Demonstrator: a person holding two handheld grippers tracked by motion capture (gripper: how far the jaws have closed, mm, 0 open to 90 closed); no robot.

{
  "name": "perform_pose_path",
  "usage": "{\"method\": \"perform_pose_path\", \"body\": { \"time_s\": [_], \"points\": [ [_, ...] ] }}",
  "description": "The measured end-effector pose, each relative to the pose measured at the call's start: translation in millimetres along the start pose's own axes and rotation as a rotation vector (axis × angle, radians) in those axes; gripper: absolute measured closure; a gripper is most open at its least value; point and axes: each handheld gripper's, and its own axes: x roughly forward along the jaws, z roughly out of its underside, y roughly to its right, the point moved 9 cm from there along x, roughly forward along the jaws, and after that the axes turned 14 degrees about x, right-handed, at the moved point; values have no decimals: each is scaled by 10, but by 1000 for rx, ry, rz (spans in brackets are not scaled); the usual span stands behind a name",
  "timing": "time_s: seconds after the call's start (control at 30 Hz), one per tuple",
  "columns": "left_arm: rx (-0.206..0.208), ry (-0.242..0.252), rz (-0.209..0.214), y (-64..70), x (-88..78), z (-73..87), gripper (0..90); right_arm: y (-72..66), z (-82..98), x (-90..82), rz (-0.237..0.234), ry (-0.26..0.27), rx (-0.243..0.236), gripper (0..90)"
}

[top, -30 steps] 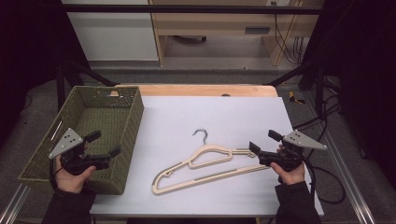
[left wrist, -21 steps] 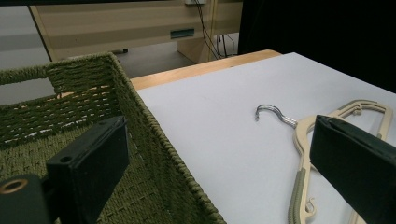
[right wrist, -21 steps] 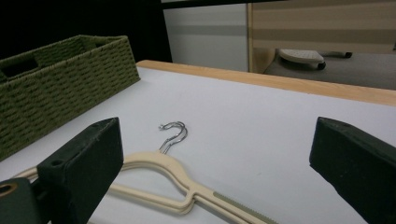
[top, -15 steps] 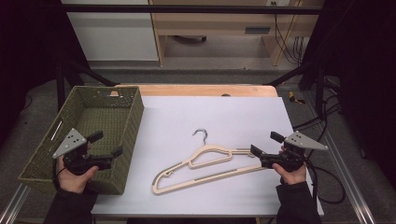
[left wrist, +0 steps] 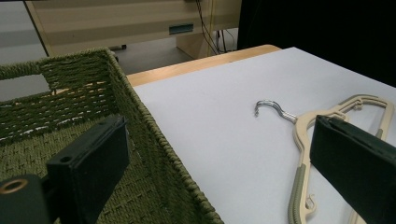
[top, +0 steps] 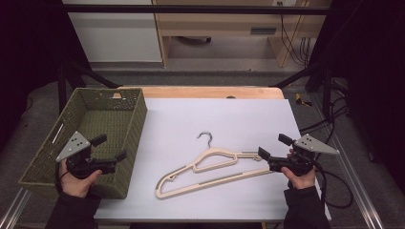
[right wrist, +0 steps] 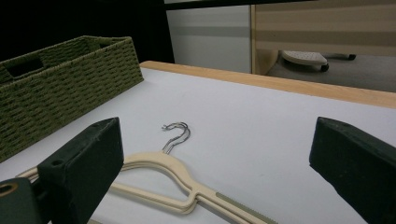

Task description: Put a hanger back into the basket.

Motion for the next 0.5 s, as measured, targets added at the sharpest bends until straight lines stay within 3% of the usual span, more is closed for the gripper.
{"method": "perform_pose_path", "body": {
  "time_s": [0.3, 0.5],
  "points": [
    [0, 0, -1, -4, -3, 0, 49, -34, -33, -3, -5, 14, 2, 33],
    [-5, 3, -3, -3, 4, -6, 49, -174, -22, 93, -25, -9, -30, 22]
  ]
}}
